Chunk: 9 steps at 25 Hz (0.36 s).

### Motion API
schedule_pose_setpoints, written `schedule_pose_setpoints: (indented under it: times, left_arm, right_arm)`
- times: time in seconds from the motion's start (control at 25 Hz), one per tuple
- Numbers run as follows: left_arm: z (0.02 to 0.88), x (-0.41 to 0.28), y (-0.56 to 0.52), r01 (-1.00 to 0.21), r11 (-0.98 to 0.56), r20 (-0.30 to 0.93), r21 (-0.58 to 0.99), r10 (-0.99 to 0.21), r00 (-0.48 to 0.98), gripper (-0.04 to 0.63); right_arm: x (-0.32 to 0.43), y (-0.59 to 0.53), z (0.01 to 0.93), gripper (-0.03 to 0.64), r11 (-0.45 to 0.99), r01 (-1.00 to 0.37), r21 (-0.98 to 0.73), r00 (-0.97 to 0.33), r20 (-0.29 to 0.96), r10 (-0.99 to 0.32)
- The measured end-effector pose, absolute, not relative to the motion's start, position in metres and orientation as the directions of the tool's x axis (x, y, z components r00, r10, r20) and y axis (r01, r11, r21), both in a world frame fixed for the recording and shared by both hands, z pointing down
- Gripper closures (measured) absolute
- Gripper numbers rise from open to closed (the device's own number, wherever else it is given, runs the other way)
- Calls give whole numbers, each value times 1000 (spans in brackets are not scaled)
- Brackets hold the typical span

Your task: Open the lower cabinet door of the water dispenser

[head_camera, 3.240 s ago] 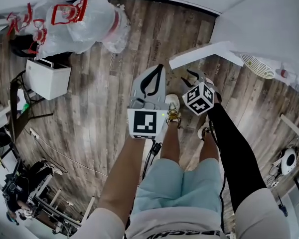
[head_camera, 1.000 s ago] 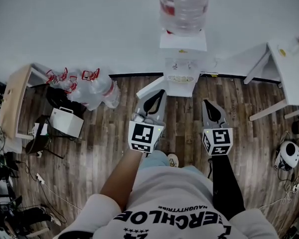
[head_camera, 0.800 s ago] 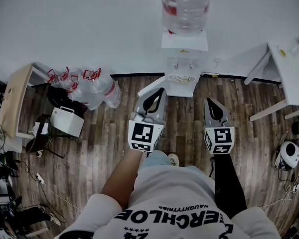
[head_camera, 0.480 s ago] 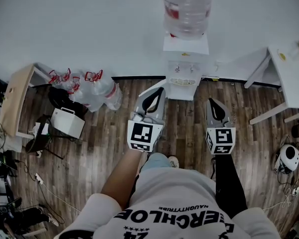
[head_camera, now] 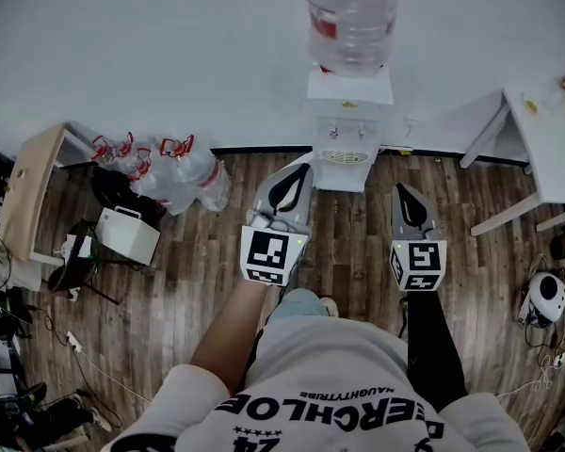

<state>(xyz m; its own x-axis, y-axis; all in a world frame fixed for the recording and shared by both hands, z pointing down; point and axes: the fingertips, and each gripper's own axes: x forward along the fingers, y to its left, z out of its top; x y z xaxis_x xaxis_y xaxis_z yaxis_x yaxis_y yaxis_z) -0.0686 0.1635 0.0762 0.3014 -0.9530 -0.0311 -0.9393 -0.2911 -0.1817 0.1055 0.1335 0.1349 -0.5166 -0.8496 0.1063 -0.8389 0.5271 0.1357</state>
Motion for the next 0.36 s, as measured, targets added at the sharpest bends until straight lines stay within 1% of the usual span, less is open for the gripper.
schedule_pose_setpoints:
  times: [0.36]
  left_arm:
    - [71, -63, 162, -928, -304, -36, -214, -947, 318, 540]
  right_arm:
    - [103, 132, 136, 614, 525, -838, 149, -512, 118, -851]
